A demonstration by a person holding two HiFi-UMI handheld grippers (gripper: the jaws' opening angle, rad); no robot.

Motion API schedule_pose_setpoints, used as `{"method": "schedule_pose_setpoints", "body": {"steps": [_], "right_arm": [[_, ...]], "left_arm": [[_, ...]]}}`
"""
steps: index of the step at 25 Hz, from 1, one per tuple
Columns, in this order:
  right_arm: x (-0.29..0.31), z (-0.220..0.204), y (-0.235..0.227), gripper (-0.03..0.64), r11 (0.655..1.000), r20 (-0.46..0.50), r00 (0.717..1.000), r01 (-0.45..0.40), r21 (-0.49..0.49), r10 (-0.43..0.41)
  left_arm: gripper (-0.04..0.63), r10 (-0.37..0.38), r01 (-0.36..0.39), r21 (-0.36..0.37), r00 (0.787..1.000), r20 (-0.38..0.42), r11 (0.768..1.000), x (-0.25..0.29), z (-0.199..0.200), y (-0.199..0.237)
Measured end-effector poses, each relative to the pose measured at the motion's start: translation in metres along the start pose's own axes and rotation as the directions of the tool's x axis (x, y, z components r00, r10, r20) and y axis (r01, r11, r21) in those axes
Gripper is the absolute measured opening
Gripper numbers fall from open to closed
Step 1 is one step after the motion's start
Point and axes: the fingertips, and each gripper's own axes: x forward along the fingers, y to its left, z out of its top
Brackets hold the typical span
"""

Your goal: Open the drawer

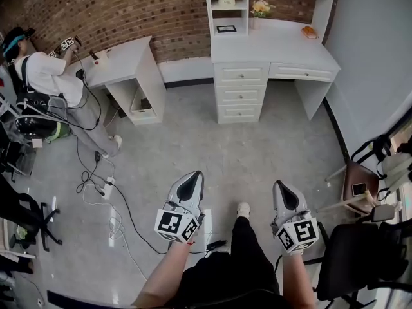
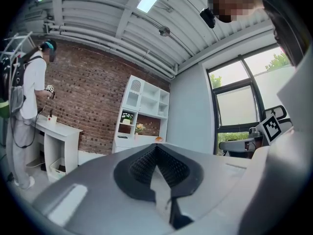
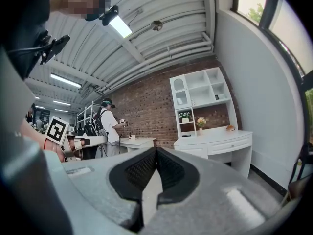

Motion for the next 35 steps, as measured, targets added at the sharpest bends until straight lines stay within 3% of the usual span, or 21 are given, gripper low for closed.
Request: {"method": "schedule_pose_setpoints", "body": {"steps": [9,24,35], "right_arm": [[0.08,0.003,-0.061,0.002,1.0,-0.001,1.0,0.02,0.012,-0.02],[0.199,0.007,-0.159,0.002,0.999,-0.023,0.999,-0.034,0.015,0.034],[0.237,0.007,-0.192,0.002,0.998,-0.033,0.997,-0.063,0.029,0.064]], "left_arm": [[0.003,0.027,-0.027,0.003,0.999,-0.021,1.0,0.082,-0.008,0.038],[0.003,0.073,-0.073,0.016,0.997,-0.033,0.997,0.221,-0.008,0.067],[0.002,0.099,-0.099,0.009,0.994,-0.035,0.995,0.264,-0.014,0.073]]}}
